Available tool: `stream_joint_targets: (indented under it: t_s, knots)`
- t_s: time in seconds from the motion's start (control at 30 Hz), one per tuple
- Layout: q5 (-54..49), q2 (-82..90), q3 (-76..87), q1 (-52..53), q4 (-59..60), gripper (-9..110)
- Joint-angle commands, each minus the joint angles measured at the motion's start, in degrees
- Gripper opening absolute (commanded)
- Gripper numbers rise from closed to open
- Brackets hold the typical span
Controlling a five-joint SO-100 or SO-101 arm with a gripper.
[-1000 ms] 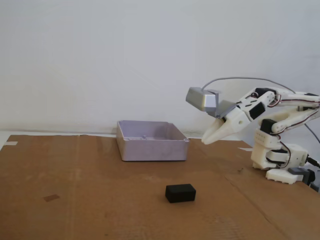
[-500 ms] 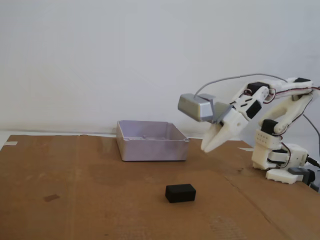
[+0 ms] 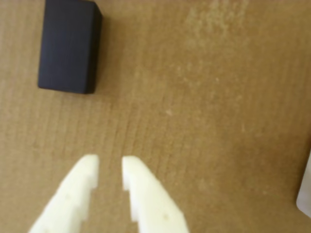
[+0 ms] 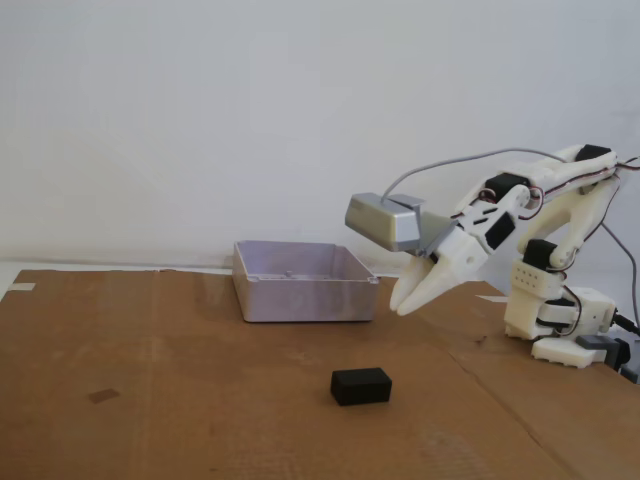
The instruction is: Grasp a block and put it in the box.
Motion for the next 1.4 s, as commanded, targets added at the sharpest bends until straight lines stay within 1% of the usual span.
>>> stream_joint_targets:
  t_s: [0.0, 0.37, 0.9, 1.37]
  knots:
    - [0.0, 0.7, -6.9, -0.6, -3.2, 5]
    - [-0.2, -0.1, -8.4, -0.7, -2.9, 5]
    - [-0.1, -17.4, -23.2, -6.5, -1.1, 6]
    - [-0.1, -25.0, -29.7, -7.1, -1.1, 6]
